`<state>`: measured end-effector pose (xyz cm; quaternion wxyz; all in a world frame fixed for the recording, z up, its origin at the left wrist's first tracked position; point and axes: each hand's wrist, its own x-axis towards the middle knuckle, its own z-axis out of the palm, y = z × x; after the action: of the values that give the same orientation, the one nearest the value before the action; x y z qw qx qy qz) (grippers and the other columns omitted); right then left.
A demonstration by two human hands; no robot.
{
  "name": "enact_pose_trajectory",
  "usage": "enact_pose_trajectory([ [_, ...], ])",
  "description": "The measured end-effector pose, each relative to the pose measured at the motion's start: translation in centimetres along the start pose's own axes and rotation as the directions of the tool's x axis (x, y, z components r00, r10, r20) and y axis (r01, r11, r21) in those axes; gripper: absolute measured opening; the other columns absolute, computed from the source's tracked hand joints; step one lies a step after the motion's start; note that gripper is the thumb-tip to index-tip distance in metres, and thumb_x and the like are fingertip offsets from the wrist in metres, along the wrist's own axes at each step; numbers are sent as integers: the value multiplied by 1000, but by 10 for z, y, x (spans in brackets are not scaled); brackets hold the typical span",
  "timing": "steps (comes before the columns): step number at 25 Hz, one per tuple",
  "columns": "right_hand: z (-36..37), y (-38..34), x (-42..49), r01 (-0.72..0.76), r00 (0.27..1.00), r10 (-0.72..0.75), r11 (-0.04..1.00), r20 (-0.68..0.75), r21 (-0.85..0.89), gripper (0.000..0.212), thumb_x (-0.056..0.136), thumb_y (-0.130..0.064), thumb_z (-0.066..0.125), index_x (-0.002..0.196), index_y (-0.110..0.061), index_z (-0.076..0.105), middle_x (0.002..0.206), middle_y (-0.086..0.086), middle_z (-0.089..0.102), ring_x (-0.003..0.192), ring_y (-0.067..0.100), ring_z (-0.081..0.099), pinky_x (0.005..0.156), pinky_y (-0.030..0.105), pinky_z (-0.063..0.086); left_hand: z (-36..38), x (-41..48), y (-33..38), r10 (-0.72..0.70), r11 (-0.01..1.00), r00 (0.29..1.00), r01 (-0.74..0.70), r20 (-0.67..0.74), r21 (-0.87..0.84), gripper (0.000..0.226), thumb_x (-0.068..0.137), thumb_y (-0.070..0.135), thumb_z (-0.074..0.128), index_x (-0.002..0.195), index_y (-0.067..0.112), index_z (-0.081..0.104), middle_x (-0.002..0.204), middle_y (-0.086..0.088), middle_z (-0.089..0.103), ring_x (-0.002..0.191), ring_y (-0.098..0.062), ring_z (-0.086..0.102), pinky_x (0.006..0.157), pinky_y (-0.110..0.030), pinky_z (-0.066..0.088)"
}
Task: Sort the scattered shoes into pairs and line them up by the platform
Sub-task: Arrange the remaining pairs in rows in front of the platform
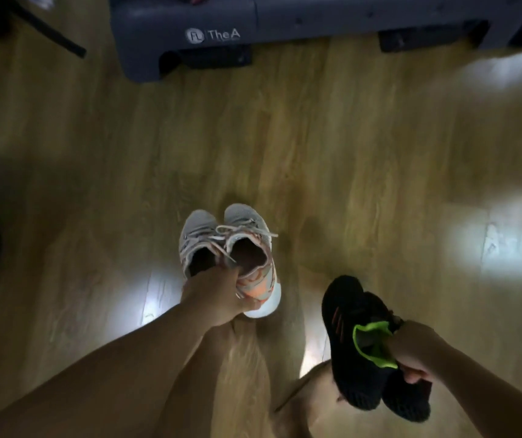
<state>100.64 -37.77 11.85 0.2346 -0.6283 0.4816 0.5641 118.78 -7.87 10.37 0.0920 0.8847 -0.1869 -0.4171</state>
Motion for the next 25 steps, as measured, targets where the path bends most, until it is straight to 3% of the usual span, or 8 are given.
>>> enact_pose_trajectory([
  [2, -14, -41, -6, 48, 999, -49, 996, -14, -79, 13, 86, -12, 51, 81, -4, 59, 54, 8, 61, 42, 19, 56, 42, 23, 45, -28, 17, -21, -2, 999, 1000, 2, 17, -39, 91, 60, 73, 70, 134, 29, 39, 132, 4, 56, 116, -19, 57, 94, -32, 49],
  [5, -31, -107, -20, 131, 986, -164, 886, -35, -444, 27, 85, -27, 53, 105, -13, 63, 89, 4, 65, 76, 18, 63, 69, 28, 55, -67, 35, -48, -70, 968, 992, 92, 101, -232, 95, 60, 69, 74, 138, 27, 39, 128, 2, 57, 110, -17, 57, 90, -26, 45],
  [7, -44, -152, -32, 123, 974, -208, 827, -95, -549, 31, 86, -33, 48, 112, -21, 60, 104, 3, 64, 91, 20, 62, 81, 31, 54, -94, 49, -72, -118, 936, 980, 164, 162, -311, 93, 61, 66, 76, 135, 22, 43, 115, 4, 60, 99, -13, 58, 84, -23, 45],
  [12, -69, -255, -39, 153, 961, -246, 853, -126, -498, 37, 91, -35, 48, 123, -19, 57, 119, 9, 63, 108, 27, 60, 90, 32, 50, -140, 63, -117, -205, 933, 958, 254, 202, -257, 78, 64, 63, 76, 125, 19, 54, 103, 4, 65, 92, -13, 62, 85, -28, 52],
  [15, -79, -299, -31, 198, 946, -279, 898, -162, -393, 32, 87, -30, 54, 115, -15, 61, 114, 12, 65, 105, 29, 61, 78, 26, 47, -157, 73, -139, -250, 930, 952, 287, 178, -229, 93, 58, 66, 77, 134, 23, 44, 107, 5, 62, 92, -12, 59, 78, -23, 47],
  [18, -99, -336, -32, 232, 951, -284, 919, -127, -319, 30, 82, -29, 61, 108, -13, 61, 106, 12, 65, 98, 28, 63, 72, 28, 49, -174, 82, -149, -338, 920, 922, 366, 188, -137, 108, 54, 73, 74, 143, 26, 35, 121, 3, 59, 100, -15, 56, 87, -27, 49],
  [22, -131, -355, -36, 273, 933, -341, 881, -119, -386, 39, 78, -37, 56, 110, -15, 60, 107, 10, 64, 97, 28, 63, 81, 32, 53, -196, 100, -140, -379, 924, 915, 383, 139, -3, 118, 48, 79, 68, 148, 30, 28, 136, 1, 50, 115, -19, 51, 93, -28, 45],
  [25, -149, -352, -44, 265, 912, -373, 853, -169, -450, 33, 79, -45, 57, 99, -18, 56, 97, 5, 60, 89, 25, 60, 76, 30, 50, -213, 112, -130, -309, 951, 948, 310, 76, -13, 114, 45, 84, 59, 143, 33, 35, 130, 6, 54, 112, -15, 53, 93, -25, 45],
])
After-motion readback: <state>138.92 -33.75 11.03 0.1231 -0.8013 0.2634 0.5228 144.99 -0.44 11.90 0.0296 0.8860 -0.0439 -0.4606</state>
